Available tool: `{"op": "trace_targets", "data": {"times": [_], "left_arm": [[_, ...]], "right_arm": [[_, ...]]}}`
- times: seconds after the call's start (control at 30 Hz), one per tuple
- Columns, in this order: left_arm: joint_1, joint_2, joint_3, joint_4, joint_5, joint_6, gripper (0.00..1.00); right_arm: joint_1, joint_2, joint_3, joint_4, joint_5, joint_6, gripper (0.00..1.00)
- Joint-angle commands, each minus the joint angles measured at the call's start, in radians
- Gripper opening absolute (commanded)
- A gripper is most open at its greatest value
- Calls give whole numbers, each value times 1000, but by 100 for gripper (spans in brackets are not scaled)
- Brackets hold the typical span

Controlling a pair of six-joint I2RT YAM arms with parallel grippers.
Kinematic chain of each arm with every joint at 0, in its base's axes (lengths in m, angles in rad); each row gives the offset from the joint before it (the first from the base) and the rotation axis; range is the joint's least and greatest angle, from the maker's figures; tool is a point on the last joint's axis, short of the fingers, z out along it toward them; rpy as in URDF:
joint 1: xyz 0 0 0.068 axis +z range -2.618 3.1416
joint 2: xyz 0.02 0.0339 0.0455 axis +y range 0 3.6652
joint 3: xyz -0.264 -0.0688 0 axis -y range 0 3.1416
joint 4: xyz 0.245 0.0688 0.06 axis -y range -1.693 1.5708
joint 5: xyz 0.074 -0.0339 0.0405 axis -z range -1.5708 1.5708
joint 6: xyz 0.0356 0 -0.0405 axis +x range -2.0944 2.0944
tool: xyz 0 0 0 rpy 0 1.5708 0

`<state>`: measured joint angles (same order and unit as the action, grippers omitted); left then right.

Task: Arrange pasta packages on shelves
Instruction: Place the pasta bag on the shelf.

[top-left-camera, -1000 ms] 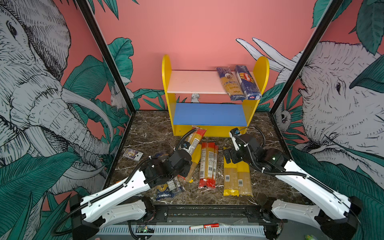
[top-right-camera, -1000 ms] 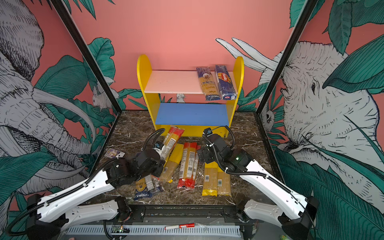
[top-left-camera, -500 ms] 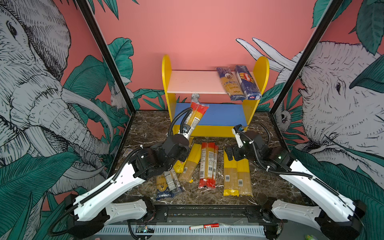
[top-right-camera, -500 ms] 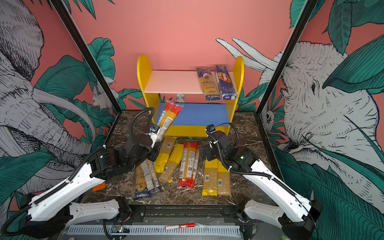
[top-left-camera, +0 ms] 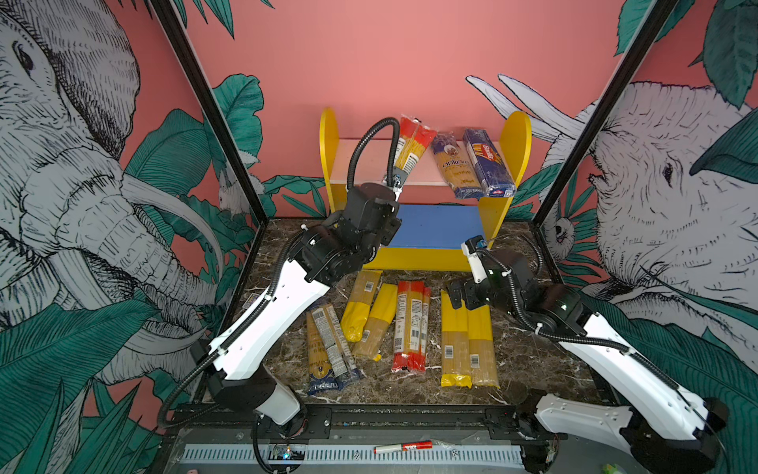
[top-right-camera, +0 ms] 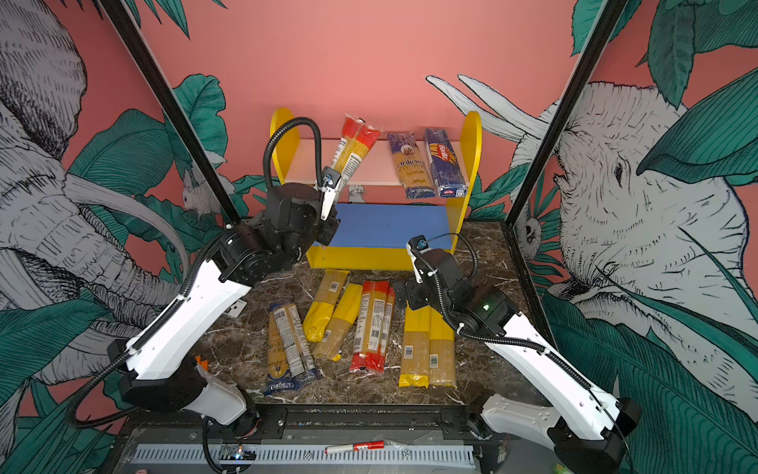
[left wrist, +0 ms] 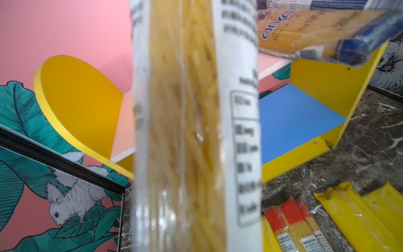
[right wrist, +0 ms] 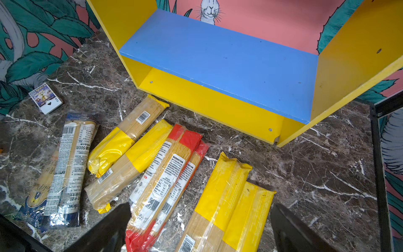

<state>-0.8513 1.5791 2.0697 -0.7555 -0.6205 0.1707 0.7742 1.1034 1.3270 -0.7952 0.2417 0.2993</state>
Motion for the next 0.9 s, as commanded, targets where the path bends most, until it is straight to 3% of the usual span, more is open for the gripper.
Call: {"op": "trace_targets", "data": {"times": [0.0, 0.3, 0.57, 0.87], "left_arm": [[47, 23, 130, 252, -60, 93, 0], [217, 292, 527, 211, 28, 108, 0], [333, 322, 533, 210, 137, -2, 0], [354, 352, 532, 228, 145, -27, 0]], "right_arm": [[-11, 14, 42, 1, -8, -16, 99], [-40, 58, 123, -23, -4, -22, 99], [-68, 87, 161, -14, -6, -18, 99], [-97, 145, 205, 10, -25, -9, 99]]}}
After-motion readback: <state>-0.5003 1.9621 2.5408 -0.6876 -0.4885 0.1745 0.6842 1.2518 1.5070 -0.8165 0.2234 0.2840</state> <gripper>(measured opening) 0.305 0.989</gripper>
